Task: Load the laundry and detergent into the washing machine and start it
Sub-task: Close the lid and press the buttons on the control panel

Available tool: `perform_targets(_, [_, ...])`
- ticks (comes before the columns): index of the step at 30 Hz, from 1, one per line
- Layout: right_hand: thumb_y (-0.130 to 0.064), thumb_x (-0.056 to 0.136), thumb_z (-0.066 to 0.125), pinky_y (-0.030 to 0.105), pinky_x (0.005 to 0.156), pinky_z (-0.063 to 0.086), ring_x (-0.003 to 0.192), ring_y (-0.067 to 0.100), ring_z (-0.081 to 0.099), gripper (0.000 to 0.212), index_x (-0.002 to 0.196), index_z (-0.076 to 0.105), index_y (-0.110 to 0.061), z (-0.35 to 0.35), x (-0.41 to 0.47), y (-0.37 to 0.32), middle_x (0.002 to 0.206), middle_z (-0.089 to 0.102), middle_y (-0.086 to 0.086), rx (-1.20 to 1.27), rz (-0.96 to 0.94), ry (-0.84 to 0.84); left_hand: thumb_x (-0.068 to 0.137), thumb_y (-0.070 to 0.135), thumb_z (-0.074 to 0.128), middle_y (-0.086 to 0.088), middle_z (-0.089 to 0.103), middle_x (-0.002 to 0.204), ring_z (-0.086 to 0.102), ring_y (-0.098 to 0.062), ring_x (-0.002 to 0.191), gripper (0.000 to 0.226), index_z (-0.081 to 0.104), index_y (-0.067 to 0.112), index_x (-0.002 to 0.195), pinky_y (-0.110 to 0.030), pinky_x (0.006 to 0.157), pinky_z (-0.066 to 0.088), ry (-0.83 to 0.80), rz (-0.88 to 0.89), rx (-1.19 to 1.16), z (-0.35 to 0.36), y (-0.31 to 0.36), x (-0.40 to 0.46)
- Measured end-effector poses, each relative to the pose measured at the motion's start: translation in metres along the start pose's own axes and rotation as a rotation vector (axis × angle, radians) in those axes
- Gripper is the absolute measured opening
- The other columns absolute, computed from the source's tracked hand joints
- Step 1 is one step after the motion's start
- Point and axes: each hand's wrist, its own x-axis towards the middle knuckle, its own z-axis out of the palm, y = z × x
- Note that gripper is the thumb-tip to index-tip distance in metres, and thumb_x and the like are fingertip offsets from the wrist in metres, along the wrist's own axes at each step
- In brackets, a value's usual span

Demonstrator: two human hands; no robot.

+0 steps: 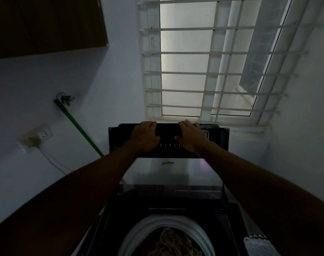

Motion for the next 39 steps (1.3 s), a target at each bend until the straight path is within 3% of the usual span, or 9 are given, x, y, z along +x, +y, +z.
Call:
perform_targets(3, [-0.043,0.101,0.036,0.054,0.118,0.016,0.137,0.029,0.036,0.054,0.142,0.039,-0.008,-0.003,0.004,-0.001,0.144,0.044,0.014,0.001,0.016,0.065,0.1,0.04,0.039,-0.012,0.047,0.142,0.042,-0.03,0.128,0.052,0.041,0.012,0.144,-0.042,0.105,0.033,0.096,0.008,0.004,-0.008,-0.001,0.0])
perform_targets(7, [-0.035,0.102,0.036,0.048,0.107,0.035,0.118,0.03,0.05,0.04,0.126,0.056,-0.01,-0.01,0.002,-0.001,0.124,0.056,0.013,0.004,-0.028,0.167,0.1,0.027,0.043,-0.013,0.065,0.114,0.056,-0.031,0.104,0.034,0.066,0.013,0.12,-0.04,0.089,0.044,0.235,0.04,-0.074,-0.016,-0.004,-0.001])
perform_targets(11, [-0.035,0.101,0.044,0.042,0.086,0.048,0.103,0.027,0.052,0.033,0.106,0.064,-0.009,-0.018,-0.006,-0.003,0.108,0.059,0.008,0.106,-0.057,0.227,0.088,0.029,0.068,-0.006,0.073,0.096,0.06,-0.023,0.091,0.02,0.077,0.016,0.099,-0.034,0.085,0.048,0.34,-0.009,-0.274,-0.025,-0.002,-0.009])
perform_targets(14, [-0.043,0.099,0.044,0.039,0.079,0.048,0.094,0.021,0.053,0.038,0.097,0.064,-0.011,-0.031,-0.013,-0.009,0.099,0.06,0.006,0.135,-0.084,0.219,0.082,0.043,0.072,0.002,0.074,0.085,0.06,-0.015,0.081,0.022,0.079,0.024,0.09,-0.039,0.087,0.049,0.337,0.019,-0.233,-0.034,-0.002,-0.016])
perform_targets(19, [-0.051,0.1,0.034,0.032,0.072,0.039,0.092,0.018,0.05,0.052,0.092,0.068,-0.012,-0.04,-0.027,-0.02,0.093,0.056,0.004,0.059,-0.187,0.16,0.082,0.045,0.069,0.003,0.072,0.097,0.059,-0.022,0.098,0.021,0.077,0.031,0.095,-0.04,0.09,0.035,0.241,0.018,-0.078,-0.049,0.002,-0.033])
perform_targets(23, [-0.054,0.101,0.028,0.032,0.07,0.041,0.083,0.019,0.057,0.054,0.086,0.063,-0.016,-0.041,-0.042,-0.029,0.084,0.058,0.002,0.114,-0.186,0.041,0.081,0.042,0.072,0.001,0.073,0.094,0.062,-0.02,0.093,0.022,0.078,0.027,0.095,-0.041,0.094,0.041,0.166,0.056,-0.17,-0.063,0.003,-0.055])
perform_targets(26, [-0.059,0.1,0.021,0.037,0.075,0.047,0.08,0.021,0.058,0.056,0.092,0.06,-0.019,-0.041,-0.062,-0.032,0.084,0.062,0.004,0.077,-0.171,0.035,0.082,0.035,0.074,0.0,0.074,0.09,0.058,-0.01,0.079,0.022,0.078,0.02,0.097,-0.023,0.081,0.042,0.142,0.074,-0.244,-0.069,0.008,-0.075])
perform_targets(32, [-0.06,0.099,0.021,0.038,0.077,0.045,0.082,0.024,0.056,0.056,0.095,0.059,-0.019,-0.049,-0.091,-0.046,0.088,0.062,0.006,0.063,-0.17,-0.023,0.082,0.032,0.074,0.004,0.065,0.082,0.053,-0.006,0.077,0.022,0.078,0.016,0.097,-0.012,0.07,0.034,0.07,0.07,-0.28,-0.082,0.017,-0.108])
perform_targets(39, [-0.065,0.096,0.025,0.037,0.074,0.043,0.083,0.024,0.057,0.058,0.094,0.06,-0.019,-0.049,-0.13,-0.062,0.087,0.062,0.006,0.084,-0.163,-0.071,0.079,0.027,0.078,-0.004,0.066,0.085,0.052,-0.011,0.079,0.024,0.077,0.013,0.099,-0.022,0.075,0.036,0.161,0.143,-0.337,-0.077,0.021,-0.157])
